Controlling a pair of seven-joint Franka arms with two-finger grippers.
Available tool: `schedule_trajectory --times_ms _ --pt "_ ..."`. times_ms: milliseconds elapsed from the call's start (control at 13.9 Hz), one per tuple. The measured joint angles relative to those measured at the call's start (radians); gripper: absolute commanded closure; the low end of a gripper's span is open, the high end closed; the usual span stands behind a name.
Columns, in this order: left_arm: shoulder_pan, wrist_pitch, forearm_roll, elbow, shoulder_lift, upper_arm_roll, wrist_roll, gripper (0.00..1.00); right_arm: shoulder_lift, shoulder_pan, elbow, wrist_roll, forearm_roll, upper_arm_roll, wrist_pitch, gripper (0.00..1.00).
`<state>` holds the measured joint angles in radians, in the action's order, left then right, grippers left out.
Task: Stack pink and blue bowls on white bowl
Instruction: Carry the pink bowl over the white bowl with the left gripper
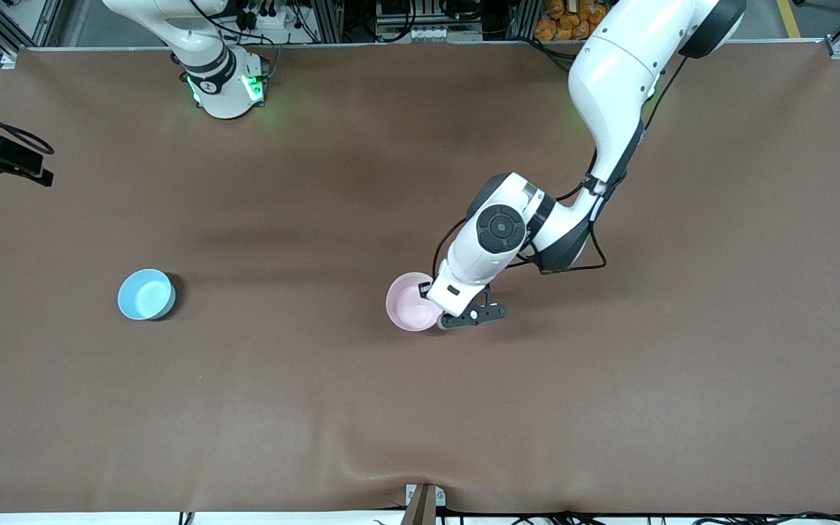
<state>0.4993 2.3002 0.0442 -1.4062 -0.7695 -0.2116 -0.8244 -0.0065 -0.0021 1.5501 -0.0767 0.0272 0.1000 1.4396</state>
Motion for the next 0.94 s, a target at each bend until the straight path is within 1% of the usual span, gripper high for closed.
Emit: schedule_trajectory --times_ms 360,936 --pt "0.029 0.0 0.0 -0.029 0.0 -0.006 -0.001 1.0 0.0 0.0 0.0 0.0 0.0 0.0 0.0 0.0" --pt "0.012 0.001 0.0 -0.078 0.035 -0.003 0.007 1.0 0.0 0.0 0.0 0.0 0.0 0.0 0.0 0.0"
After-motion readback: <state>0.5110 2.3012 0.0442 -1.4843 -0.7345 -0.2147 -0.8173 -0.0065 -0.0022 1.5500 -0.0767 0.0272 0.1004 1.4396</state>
